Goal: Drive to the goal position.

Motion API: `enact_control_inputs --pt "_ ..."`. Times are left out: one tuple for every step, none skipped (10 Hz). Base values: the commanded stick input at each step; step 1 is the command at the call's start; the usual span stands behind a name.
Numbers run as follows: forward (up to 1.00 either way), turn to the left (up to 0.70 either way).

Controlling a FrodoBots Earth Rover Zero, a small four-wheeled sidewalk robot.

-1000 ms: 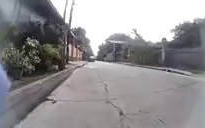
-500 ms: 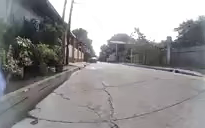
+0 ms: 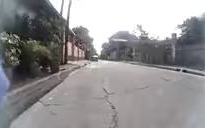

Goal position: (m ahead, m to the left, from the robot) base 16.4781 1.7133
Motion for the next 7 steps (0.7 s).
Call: enact_control_inputs --pt "1.00 0.00" --pt "1.00 0.00" --pt "1.00 0.00" --pt "1.00 0.00" --pt "1.00 0.00" --pt "1.00 0.00" --pt "1.00 0.00"
